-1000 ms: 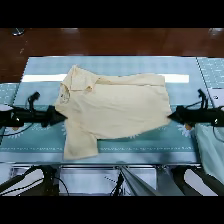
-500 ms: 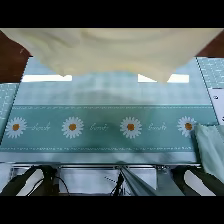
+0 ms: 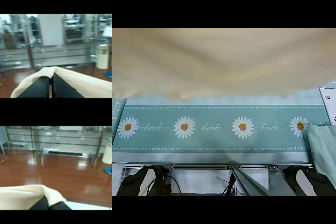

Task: Fold the shirts.

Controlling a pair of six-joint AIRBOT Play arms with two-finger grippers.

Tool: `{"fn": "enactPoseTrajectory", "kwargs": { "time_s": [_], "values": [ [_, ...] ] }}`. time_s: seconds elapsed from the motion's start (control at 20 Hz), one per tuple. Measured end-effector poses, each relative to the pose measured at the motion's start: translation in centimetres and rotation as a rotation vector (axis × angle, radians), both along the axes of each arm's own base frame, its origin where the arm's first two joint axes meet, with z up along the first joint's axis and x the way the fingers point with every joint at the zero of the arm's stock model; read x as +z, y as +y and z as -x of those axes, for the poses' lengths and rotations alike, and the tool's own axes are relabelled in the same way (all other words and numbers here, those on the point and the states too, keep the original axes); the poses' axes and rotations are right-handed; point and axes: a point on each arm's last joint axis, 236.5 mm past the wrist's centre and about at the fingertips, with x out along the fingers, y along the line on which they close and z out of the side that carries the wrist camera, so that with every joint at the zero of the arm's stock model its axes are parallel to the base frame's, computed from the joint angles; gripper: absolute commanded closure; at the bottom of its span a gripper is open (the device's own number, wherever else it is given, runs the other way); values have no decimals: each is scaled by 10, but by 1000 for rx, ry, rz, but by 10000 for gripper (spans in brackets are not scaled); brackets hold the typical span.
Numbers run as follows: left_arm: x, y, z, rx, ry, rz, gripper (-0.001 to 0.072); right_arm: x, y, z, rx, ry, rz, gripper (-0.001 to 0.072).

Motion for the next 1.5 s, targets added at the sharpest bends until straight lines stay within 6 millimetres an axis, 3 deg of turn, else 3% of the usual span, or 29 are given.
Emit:
{"fn": "enactPoseTrajectory", "kwargs": {
  "time_s": [0.15, 0.25, 0.4, 0.55, 0.8, 1.05, 1.3, 1.5],
  "values": [
    [-9, 7, 36, 75, -8, -18, 686, -12, -4, 28, -47, 38, 27, 684],
    [-23, 11, 44, 84, 13, -16, 685, -27, -11, 36, -87, 94, 29, 684],
    [-72, 21, 18, 78, 155, 13, 685, -57, -18, 29, -104, 206, 9, 684],
    [-143, 30, -33, 53, 367, 66, 686, -101, -25, 3, -100, 340, -28, 684],
    [-265, 29, -143, -44, 655, 193, 686, -206, -42, -77, -79, 576, -118, 684],
    [-368, 8, -251, -126, 825, 269, 686, -307, -50, -183, -18, 707, -260, 685],
    [-444, -2, -349, -112, 884, 368, 685, -381, -56, -287, 11, 755, -458, 684],
    [-497, -7, -393, -89, 966, 464, 685, -433, -65, -343, -7, 819, -579, 684]
  ]
}}
